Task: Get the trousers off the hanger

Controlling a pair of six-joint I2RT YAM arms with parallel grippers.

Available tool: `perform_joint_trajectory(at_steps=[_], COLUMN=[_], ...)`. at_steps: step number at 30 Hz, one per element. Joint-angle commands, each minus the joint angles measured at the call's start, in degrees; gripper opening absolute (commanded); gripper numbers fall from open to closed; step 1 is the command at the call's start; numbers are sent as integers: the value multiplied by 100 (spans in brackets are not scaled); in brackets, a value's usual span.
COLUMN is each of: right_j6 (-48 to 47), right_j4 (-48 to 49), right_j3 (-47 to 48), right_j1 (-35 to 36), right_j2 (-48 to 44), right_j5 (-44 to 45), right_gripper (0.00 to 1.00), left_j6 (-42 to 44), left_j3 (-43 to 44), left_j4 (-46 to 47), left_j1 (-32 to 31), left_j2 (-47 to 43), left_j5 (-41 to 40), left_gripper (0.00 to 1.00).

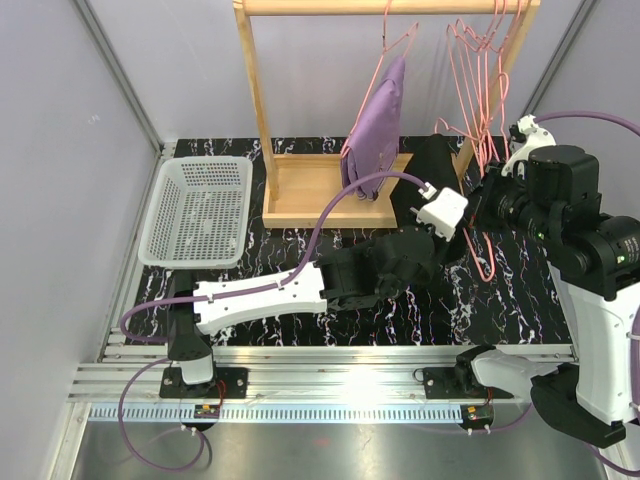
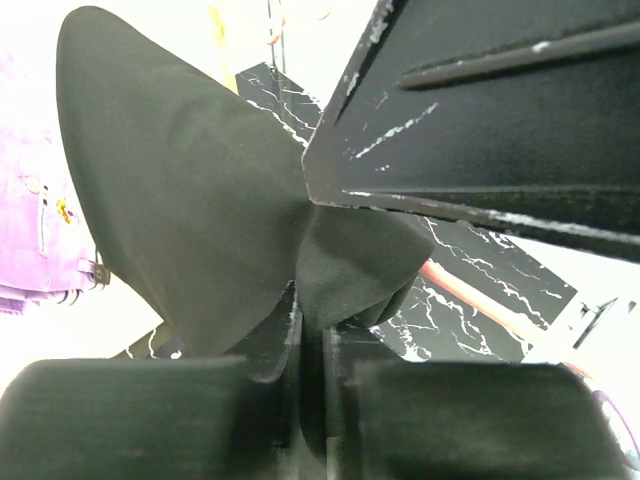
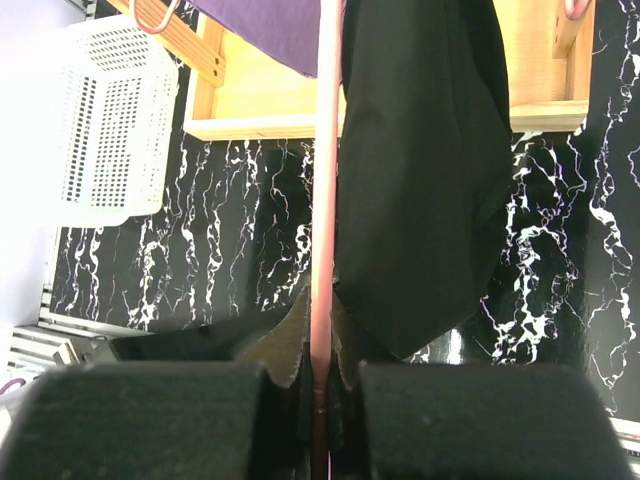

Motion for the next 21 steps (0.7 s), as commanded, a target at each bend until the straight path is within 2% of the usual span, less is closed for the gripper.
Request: perform_joint_trajectory(at_steps=[1, 2, 3, 6, 14, 21], right_j6=[1, 19, 36, 72, 212, 265], right_j4=[789, 780, 771, 754, 771, 815], right_j3=[138, 164, 234, 322, 384, 296], right_j1=[-27, -19, -27, -19, -27, -27], right_j2=[-142, -133, -125, -98, -89, -160], right_j5=[-92, -110, -110, -145, -444, -260], right_gripper=[0, 0, 0, 0, 0, 0], left_j6=[-38, -38, -12, -47, -73, -267], left_j3=[295, 286, 295, 312, 497, 331], left_j4=[594, 603, 594, 576, 673, 849], left_j1=[46, 46, 46, 46, 54, 72], left_j2=[-103, -86, -68, 2, 231, 214], left_j5=[-156, -86, -59, 142, 91, 450], left_gripper=[35, 46, 48, 66, 65, 73])
